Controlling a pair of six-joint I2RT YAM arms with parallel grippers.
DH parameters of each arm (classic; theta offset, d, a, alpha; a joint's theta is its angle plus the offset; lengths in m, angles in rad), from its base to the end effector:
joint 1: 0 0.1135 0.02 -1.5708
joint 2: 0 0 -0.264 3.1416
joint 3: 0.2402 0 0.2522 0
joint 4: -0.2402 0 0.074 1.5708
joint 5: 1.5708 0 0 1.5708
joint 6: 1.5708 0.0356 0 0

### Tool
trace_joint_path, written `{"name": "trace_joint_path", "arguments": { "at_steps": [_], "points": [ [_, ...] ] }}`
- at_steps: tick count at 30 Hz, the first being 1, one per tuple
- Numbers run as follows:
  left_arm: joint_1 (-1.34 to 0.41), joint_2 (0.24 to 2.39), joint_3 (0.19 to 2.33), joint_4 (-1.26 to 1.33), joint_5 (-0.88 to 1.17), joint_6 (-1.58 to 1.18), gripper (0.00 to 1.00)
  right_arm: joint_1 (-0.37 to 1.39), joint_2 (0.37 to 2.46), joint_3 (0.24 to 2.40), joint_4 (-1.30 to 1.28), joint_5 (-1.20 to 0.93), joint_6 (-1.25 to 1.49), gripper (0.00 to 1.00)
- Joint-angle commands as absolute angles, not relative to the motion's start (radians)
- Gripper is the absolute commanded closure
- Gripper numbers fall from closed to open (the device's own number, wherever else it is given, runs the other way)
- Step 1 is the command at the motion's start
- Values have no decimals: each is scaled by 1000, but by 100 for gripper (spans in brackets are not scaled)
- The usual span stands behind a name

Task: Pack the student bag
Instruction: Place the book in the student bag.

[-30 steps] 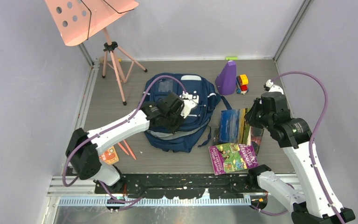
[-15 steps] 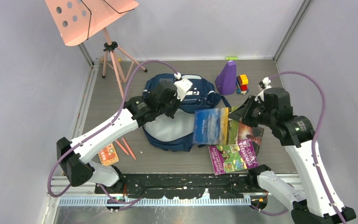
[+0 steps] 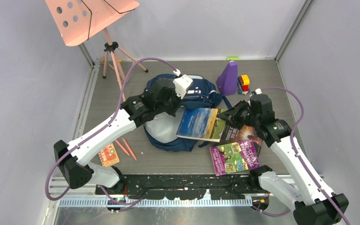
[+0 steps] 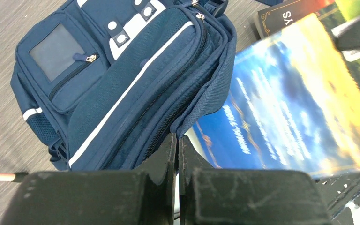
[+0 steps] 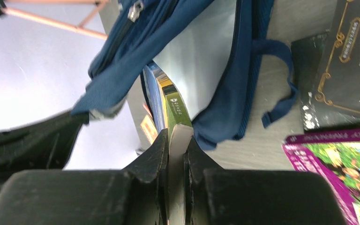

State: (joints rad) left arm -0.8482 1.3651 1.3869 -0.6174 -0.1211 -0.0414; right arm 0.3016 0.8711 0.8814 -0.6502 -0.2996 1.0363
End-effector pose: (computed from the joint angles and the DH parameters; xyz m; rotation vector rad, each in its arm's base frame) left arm 0.2017 -0.2223 0.3759 0.7932 2.0373 -0.3790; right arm 0.1697 0.0638 0.3135 0.6884 2.2925 1.0260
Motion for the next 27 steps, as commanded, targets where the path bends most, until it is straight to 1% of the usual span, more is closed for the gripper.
{"name": "trace_joint_path", "arguments": {
  "at_steps": [1, 4, 6, 13, 19, 27],
  "points": [
    [-844, 1289, 1417, -464, -49, -61, 100, 318, 870, 820, -301, -168, 1254, 99],
    [-844, 1283, 1409, -459, -23, -69, 100, 345, 888, 736, -120, -56, 1351, 99],
    [-843, 1281, 1403, -455, -16, -75, 100, 387, 921, 713, -45, 19, 1401, 99],
    [-843, 1285, 1413, -436, 33, -100, 100, 517, 1009, 652, 127, 343, 1475, 99],
    [-843, 1302, 1434, -437, 49, -114, 100, 560, 1142, 658, 290, 476, 1503, 99],
    [-843, 1316, 1436, -441, 53, -123, 100, 567, 1377, 685, 592, 555, 1485, 99]
  ]
}}
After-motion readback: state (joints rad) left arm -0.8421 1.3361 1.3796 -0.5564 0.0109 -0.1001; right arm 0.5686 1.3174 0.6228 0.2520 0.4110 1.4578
